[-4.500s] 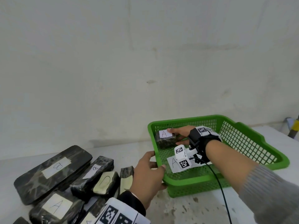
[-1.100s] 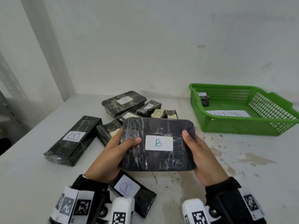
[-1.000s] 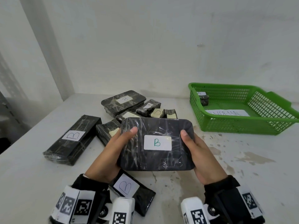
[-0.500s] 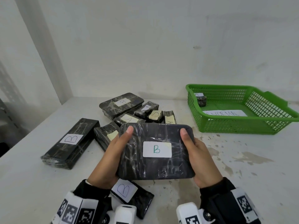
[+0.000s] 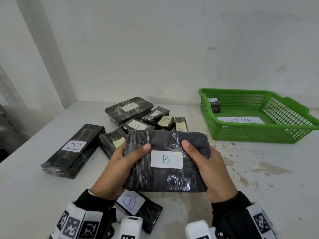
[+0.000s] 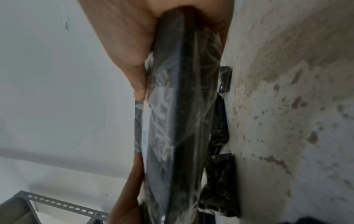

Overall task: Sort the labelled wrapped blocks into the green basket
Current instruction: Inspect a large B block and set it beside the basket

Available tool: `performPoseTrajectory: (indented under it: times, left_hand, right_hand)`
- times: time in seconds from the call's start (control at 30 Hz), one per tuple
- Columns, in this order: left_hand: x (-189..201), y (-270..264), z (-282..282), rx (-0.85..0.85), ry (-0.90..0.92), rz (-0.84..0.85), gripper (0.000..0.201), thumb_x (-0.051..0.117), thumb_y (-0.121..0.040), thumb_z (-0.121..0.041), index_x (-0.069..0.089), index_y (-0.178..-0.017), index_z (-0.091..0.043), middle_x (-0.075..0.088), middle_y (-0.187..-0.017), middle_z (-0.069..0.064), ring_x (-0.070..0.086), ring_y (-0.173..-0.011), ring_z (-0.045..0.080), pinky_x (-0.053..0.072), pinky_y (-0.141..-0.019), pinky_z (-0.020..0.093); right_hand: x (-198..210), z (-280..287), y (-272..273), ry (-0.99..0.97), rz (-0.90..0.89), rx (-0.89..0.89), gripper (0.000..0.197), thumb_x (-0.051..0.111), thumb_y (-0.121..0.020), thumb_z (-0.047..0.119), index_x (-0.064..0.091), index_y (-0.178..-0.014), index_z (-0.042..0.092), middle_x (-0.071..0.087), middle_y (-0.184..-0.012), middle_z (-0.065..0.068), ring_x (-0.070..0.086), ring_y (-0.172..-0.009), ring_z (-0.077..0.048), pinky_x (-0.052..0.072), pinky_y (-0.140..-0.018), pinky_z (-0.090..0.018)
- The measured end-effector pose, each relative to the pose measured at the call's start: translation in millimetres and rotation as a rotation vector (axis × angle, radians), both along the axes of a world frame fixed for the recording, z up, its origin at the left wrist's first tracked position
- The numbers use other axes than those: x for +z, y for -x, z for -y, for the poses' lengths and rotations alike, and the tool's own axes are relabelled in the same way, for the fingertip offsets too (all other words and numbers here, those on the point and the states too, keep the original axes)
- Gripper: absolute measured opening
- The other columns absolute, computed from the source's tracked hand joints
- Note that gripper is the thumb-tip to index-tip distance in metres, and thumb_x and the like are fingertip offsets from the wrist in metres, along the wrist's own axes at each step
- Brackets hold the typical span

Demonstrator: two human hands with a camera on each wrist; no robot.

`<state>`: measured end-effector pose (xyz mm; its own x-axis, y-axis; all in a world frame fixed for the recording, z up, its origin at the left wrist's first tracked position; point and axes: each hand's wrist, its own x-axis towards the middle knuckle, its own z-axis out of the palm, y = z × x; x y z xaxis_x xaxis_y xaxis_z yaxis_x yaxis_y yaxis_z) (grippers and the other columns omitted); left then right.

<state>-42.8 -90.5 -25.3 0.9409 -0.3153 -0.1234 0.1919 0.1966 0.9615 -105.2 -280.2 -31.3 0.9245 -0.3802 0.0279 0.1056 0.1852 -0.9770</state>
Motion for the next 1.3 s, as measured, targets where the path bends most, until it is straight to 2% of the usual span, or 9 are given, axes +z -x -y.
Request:
performPoseTrajectory:
  times: [0.1,0.23,0.43,0.53,0.7,0.8,0.93,1.07,1.3]
  left_hand:
    - [0,0,0,-0.005,0.011,0.003,0.054,0.072,-0.07,-0.028,0.062,-0.119,-0.008,0.076,-0.103,0.011,0.073,-0.093,0.026,0.058,-0.074,0.034]
    - [3,0,-2,-0.057,0.067,-0.037,0.049,0.075,-0.074,-0.024,0.063,-0.118,-0.007,0.075,-0.104,0.012,0.074,-0.091,0.026,0.061,-0.068,0.031]
    - [1,-5,-7,-0.124,0.038,0.011,0.066,0.08,-0.06,-0.012,0.058,-0.122,-0.002,0.073,-0.108,0.018,0.072,-0.094,0.031,0.059,-0.068,0.032]
    - [2,-6,-8,-0.107,0.061,-0.008,0.059,0.074,-0.064,-0.011,0.059,-0.121,-0.001,0.073,-0.107,0.018,0.073,-0.092,0.031,0.06,-0.068,0.034]
    - [6,-9,-14,-0.114,0.13,-0.034,0.068,0.083,-0.06,-0.017,0.06,-0.121,0.002,0.072,-0.107,0.021,0.074,-0.086,0.029,0.06,-0.064,0.032]
    - [7,-6,-15,-0.154,0.16,0.038,0.091,0.094,-0.044,-0.031,0.06,-0.121,0.001,0.071,-0.112,0.022,0.072,-0.095,0.032,0.06,-0.072,0.035]
    - [5,-7,-13,-0.127,0.151,0.074,0.078,0.082,-0.052,-0.012,0.055,-0.124,-0.001,0.071,-0.112,0.019,0.071,-0.099,0.032,0.06,-0.073,0.03]
    - [3,-6,-11,-0.13,0.133,0.082,0.066,0.073,-0.062,-0.003,0.054,-0.126,-0.004,0.072,-0.112,0.016,0.071,-0.101,0.03,0.06,-0.073,0.029]
    - [5,-4,-13,-0.123,0.04,0.21,0.091,0.087,-0.038,-0.012,0.055,-0.123,-0.013,0.074,-0.11,0.008,0.071,-0.101,0.023,0.058,-0.075,0.025]
  right_hand:
    - [1,1,0,-0.023,0.002,0.05,0.036,0.072,-0.076,0.033,0.072,-0.107,0.016,0.076,-0.102,-0.005,0.073,-0.096,-0.024,0.056,-0.09,-0.045]
    - [0,2,0,-0.005,-0.016,0.118,0.042,0.075,-0.07,0.028,0.07,-0.11,0.015,0.076,-0.104,-0.004,0.073,-0.095,-0.022,0.06,-0.082,-0.037]
    - [-2,2,-1,-0.003,-0.032,0.068,0.034,0.076,-0.074,0.021,0.072,-0.106,0.014,0.077,-0.101,-0.005,0.073,-0.094,-0.024,0.059,-0.084,-0.04]
    - [0,3,-1,-0.021,-0.03,0.121,0.048,0.081,-0.069,0.025,0.068,-0.114,0.013,0.075,-0.108,-0.008,0.072,-0.099,-0.026,0.057,-0.087,-0.042]
    - [0,9,-1,-0.037,-0.021,0.235,0.08,0.086,-0.058,0.001,0.05,-0.127,0.018,0.073,-0.111,-0.006,0.07,-0.104,-0.023,0.056,-0.09,-0.039]
    - [2,9,-1,-0.037,0.029,0.202,0.076,0.078,-0.057,0.004,0.051,-0.126,0.021,0.074,-0.11,-0.005,0.07,-0.103,-0.022,0.057,-0.088,-0.036]
    - [4,12,1,-0.003,0.064,0.205,0.066,0.077,-0.066,0.005,0.055,-0.127,0.019,0.072,-0.115,-0.005,0.069,-0.107,-0.022,0.056,-0.09,-0.033]
    - [2,14,2,0.026,0.073,0.263,0.073,0.083,-0.065,0.001,0.053,-0.129,0.02,0.071,-0.118,-0.004,0.068,-0.11,-0.02,0.055,-0.092,-0.033]
    - [-3,9,0,0.147,0.07,0.193,0.079,0.084,-0.057,0.007,0.051,-0.126,0.029,0.071,-0.116,0.002,0.067,-0.109,-0.016,0.054,-0.095,-0.04]
